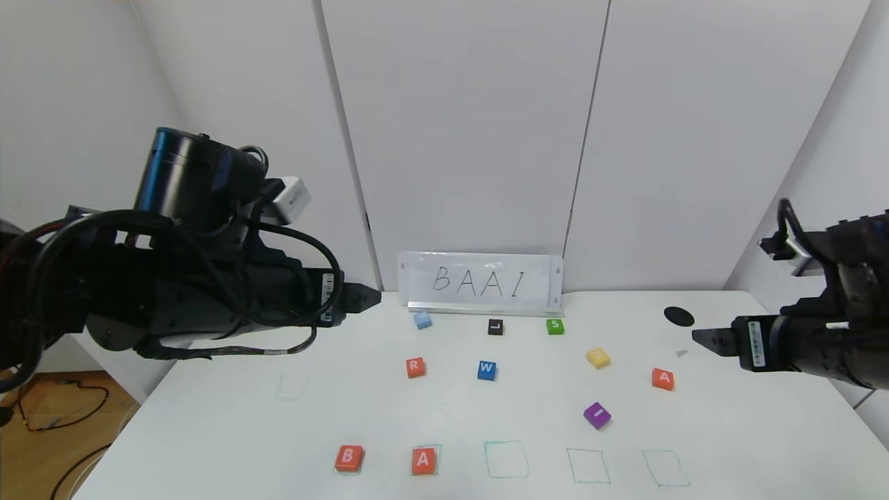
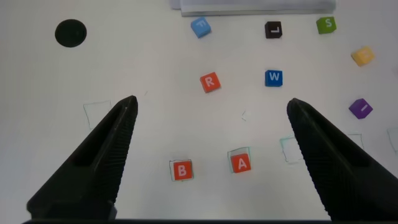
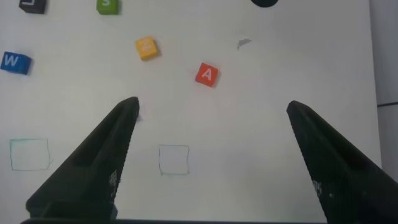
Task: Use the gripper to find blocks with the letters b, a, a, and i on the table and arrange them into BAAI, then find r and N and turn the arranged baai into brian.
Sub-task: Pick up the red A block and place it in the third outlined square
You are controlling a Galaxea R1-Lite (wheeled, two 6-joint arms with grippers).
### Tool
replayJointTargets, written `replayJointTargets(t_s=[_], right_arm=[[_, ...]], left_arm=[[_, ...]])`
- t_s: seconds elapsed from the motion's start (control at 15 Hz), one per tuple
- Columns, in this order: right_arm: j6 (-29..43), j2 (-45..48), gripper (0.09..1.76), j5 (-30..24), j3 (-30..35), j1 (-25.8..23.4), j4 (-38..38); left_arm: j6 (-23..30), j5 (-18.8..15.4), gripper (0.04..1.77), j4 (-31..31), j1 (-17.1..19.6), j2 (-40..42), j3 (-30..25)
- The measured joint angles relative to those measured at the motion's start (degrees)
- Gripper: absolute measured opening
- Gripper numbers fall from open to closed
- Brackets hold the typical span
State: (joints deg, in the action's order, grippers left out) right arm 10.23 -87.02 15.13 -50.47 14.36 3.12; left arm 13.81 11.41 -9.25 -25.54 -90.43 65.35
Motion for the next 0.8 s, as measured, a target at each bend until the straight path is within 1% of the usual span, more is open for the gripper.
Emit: replayJointTargets(t_s=[0.13, 0.2, 0.27, 0.4, 0.47, 0.6, 0.8], right_arm=[[2.6, -4.8, 1.71, -0.2, -1.8, -1.2, 0.7], [3.7, -7.0, 1.71, -0.3, -3.1, -1.7, 2.2], [5.1, -9.3, 1.71, -1.2, -5.1, -2.2, 5.1], [7.1, -12.8, 1.71, -4.8, -9.8, -3.4, 11.3], [7.8, -14.5, 1.71, -6.0, -12.1, -3.9, 13.2], [8.2, -17.7, 1.71, -6.6, -14.5, -5.0, 13.9], [8.3, -22.4, 1.71, -9.2, -16.5, -6.7, 12.8]], left_arm=[[-0.3, -0.5, 1.71, 0.0, 1.1, 0.6, 0.1], [-0.6, -0.5, 1.71, 0.0, 1.6, 0.9, 0.1], [-1.6, -0.6, 1.71, 0.0, 2.1, 1.2, 0.1], [-2.9, -1.5, 1.71, 0.0, 2.9, 2.0, -0.5], [-3.1, -2.0, 1.71, -0.1, 3.0, 2.3, -0.8], [-3.2, -2.7, 1.71, 0.1, 3.2, 2.7, -1.1], [-3.5, -3.0, 1.71, 0.1, 3.2, 2.9, -1.6]])
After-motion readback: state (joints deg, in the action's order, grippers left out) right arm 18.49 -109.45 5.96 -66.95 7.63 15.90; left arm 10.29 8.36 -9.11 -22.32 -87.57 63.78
